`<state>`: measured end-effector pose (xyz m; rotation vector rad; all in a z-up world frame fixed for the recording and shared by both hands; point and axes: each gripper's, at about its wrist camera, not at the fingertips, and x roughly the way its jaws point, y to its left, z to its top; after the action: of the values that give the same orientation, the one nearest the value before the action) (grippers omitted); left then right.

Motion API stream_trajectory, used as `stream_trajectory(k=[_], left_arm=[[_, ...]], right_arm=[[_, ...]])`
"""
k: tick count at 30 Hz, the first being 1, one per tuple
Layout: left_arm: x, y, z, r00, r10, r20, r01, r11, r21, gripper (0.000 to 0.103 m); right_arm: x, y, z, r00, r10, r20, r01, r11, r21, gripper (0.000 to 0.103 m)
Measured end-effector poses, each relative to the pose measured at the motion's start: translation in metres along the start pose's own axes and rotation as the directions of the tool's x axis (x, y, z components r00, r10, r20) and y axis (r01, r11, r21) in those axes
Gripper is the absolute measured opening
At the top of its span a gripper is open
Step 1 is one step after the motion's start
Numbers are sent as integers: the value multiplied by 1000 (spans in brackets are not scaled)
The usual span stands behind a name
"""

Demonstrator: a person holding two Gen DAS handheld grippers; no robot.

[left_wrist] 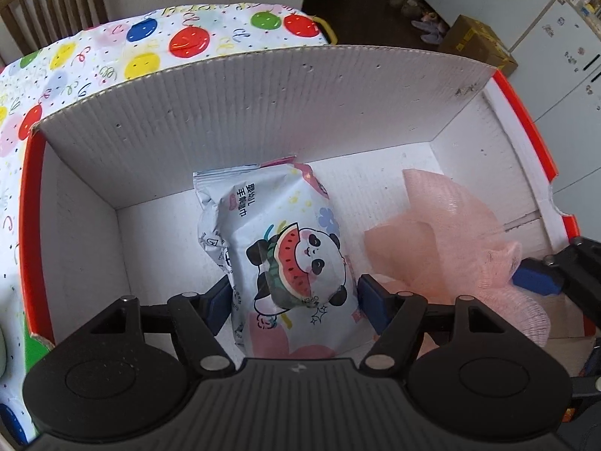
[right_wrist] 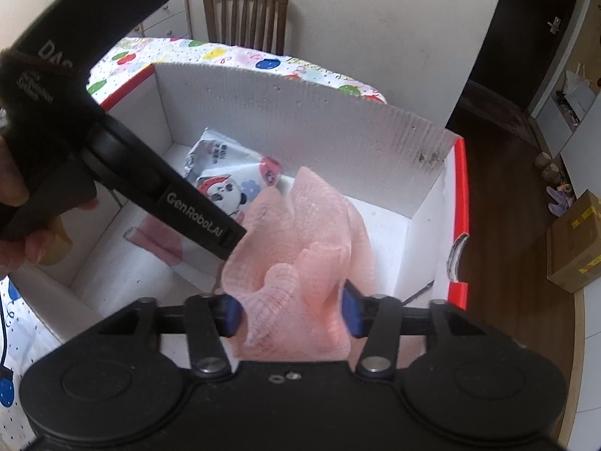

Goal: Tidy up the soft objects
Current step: 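Open both tools to drop the puff and snack bag into the box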

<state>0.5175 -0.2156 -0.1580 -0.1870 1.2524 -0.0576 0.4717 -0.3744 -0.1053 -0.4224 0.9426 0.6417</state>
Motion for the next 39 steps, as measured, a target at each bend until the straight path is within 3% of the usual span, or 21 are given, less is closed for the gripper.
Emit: stream_trajectory(k=[3,7,10,23,30,33,39], left_arm=[[0,1,0,1000,22,-4,-22,1000,-16,72],[-7,2,0,1000,3,20,-2,1000,-20,83],[-17,0,-1,999,-11,38,11,1000,-11,83],[-81,-6,-25,985,-65,158,65,998,4,83],[-131,-1,-55,963,-49,265,45,999,22,83],[-153,0,-69,950,-53,309,45,998,32,83],[-196,3,-105,920,-59,389,35,997,70,83]], right_arm=[[-3,-1,0,1000,5,5,-5,1000,3,56],[-13,-2,-1,1000,13,24,-13,1000,12,68],[-20,-4,-1,999,18,37,-19,1000,22,68],[-68,-6,-8,991,18,129,-30,996,87,87],[-94,3,-12,981,28,190,-51,992,119,92],[-108,14,-15,973,20,231,-46,993,107,101],[-136,42,-20,953,25,301,-46,997,65,102]])
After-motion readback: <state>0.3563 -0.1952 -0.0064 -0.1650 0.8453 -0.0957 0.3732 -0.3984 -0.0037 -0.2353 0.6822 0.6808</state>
